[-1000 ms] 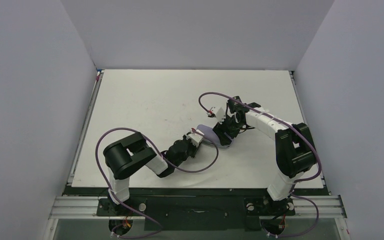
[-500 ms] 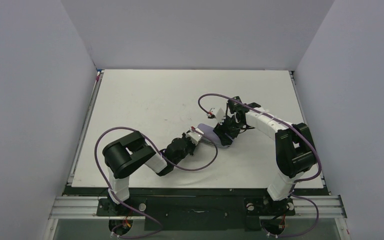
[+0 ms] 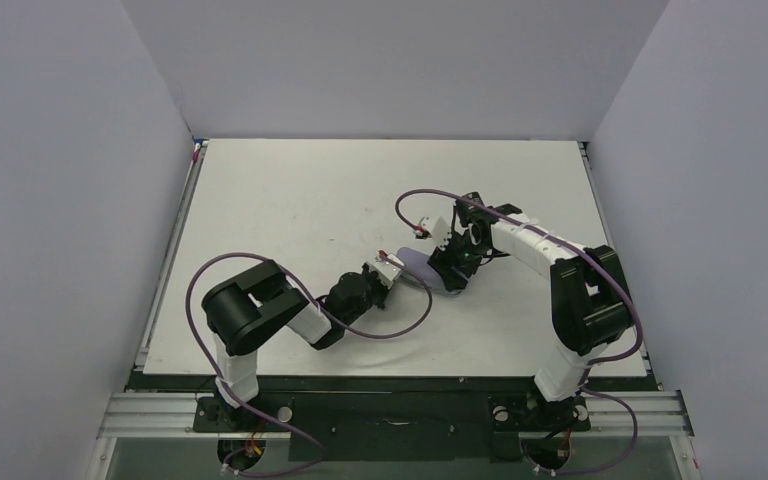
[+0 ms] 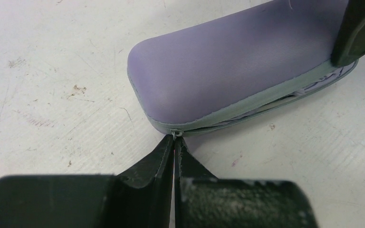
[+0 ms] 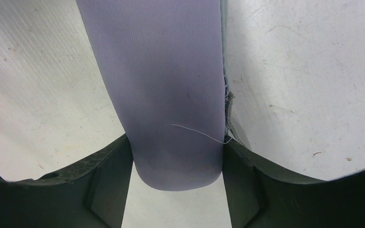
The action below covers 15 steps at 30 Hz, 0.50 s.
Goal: Open the umbrella
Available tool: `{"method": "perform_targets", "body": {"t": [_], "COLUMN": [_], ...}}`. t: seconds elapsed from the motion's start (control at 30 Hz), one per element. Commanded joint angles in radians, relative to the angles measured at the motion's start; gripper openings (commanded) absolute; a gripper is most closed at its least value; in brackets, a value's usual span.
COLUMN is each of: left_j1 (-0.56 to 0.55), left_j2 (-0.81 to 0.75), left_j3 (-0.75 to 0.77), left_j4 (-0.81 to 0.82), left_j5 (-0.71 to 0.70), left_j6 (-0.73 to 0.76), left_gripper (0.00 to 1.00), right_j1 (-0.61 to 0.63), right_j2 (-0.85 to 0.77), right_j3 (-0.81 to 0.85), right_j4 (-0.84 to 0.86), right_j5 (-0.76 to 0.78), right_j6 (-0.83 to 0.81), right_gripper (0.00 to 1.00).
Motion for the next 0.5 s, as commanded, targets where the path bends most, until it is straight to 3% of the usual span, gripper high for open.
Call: {"method": "perform_targets", "body": {"t": [0.0, 0.13, 0.27, 0.47], "left_j1": [0.043, 0.064, 0.068, 0.065], "left_j2": [-0.072, -0.094, -0.098, -0.091], "left_j3": [-0.019, -0.054, -0.091, -0.141], "left_j4": [0.088, 0.091, 0.150, 0.233], "left_j5": [0.033, 0.077, 0.161, 0.292], "left_j6": [-0.035, -0.025, 0.021, 0.121], "left_gripper": [0.00, 0.00, 0.00, 0.00], "right_j1": [-0.004, -0.027, -0.035, -0.001], "right_j2": [0.019, 0.025, 0.024, -0.011], "right_j3": [-0.010, -0.006, 0.003, -0.040], "right_j4": [-0.096, -0.156, -0.229, -0.300], "right_j5": [-0.014, -0.039, -0.073, -0.023], "right_j6": [-0.152, -0.257, -0.403, -0.729], "right_gripper": [0.26, 0.22, 0.13, 0.03]}}
